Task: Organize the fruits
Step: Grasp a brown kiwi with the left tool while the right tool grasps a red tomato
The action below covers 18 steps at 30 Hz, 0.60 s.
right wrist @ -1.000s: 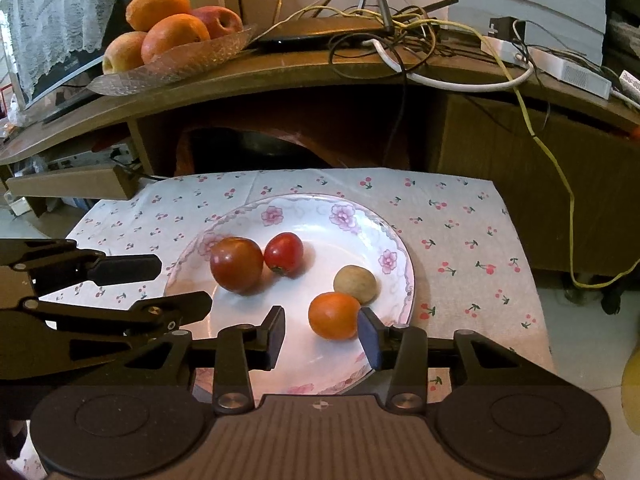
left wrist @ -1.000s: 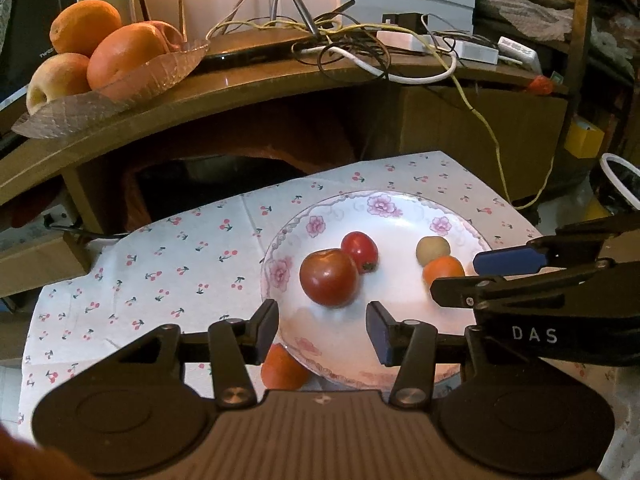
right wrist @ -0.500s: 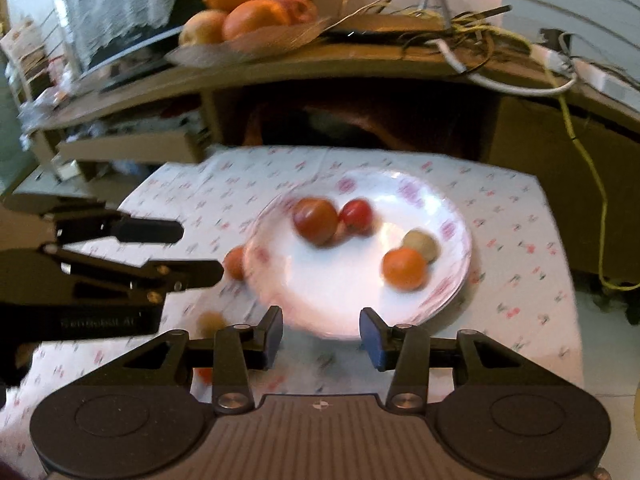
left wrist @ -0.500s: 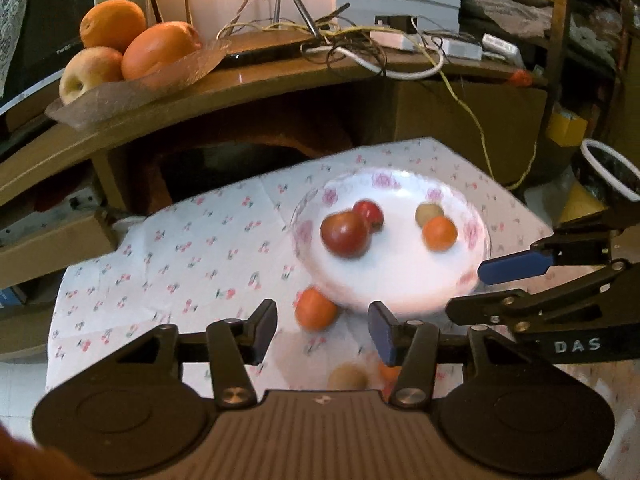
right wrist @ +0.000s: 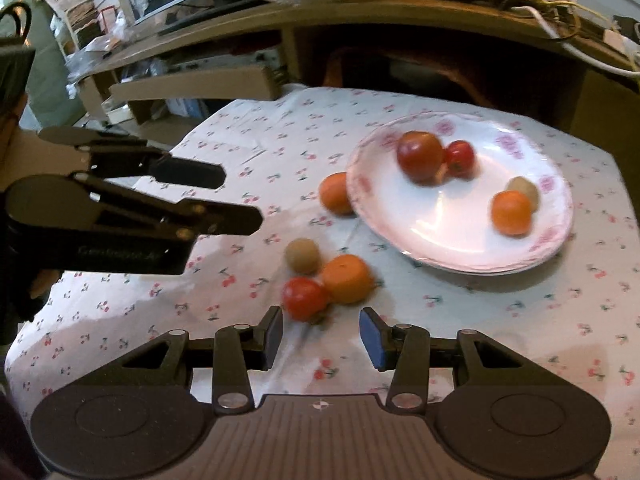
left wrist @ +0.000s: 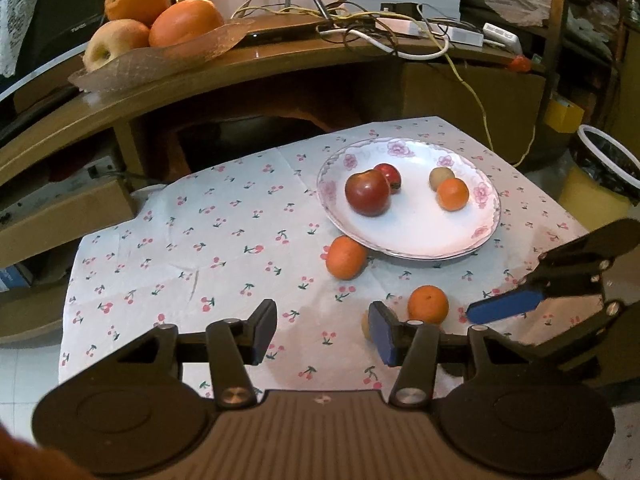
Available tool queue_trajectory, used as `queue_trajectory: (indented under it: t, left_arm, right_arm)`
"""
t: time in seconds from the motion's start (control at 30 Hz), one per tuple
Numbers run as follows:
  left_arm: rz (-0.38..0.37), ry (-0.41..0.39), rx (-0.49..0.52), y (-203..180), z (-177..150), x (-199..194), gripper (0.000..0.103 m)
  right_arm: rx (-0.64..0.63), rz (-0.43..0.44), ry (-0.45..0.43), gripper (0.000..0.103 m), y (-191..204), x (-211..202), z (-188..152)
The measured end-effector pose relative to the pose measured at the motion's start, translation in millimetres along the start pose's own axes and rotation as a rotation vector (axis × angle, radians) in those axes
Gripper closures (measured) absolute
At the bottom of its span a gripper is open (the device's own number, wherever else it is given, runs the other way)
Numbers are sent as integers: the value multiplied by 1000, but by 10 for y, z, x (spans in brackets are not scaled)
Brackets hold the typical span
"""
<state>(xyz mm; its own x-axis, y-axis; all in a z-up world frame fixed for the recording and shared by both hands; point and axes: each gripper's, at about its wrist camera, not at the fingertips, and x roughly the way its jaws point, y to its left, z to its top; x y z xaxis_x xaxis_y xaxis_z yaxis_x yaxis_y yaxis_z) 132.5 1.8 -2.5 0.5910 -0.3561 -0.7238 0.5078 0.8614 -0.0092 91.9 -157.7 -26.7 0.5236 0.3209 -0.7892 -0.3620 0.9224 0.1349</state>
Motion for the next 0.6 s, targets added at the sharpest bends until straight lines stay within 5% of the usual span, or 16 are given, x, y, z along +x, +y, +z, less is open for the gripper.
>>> queue_trajectory:
  t: [0.27,0.37,0.6]
  left_arm:
    - [-11,0,11,34,-55,-13,47]
    - [-14,8,19,22,-68,15,47]
    - [-53,22,65,-109,-77,112,47]
  right_arm:
    - [18,1,18,65,82,186,39]
    - [27,-16,12,75,77,205,54]
    - [38,-20,32,76,13,104,0]
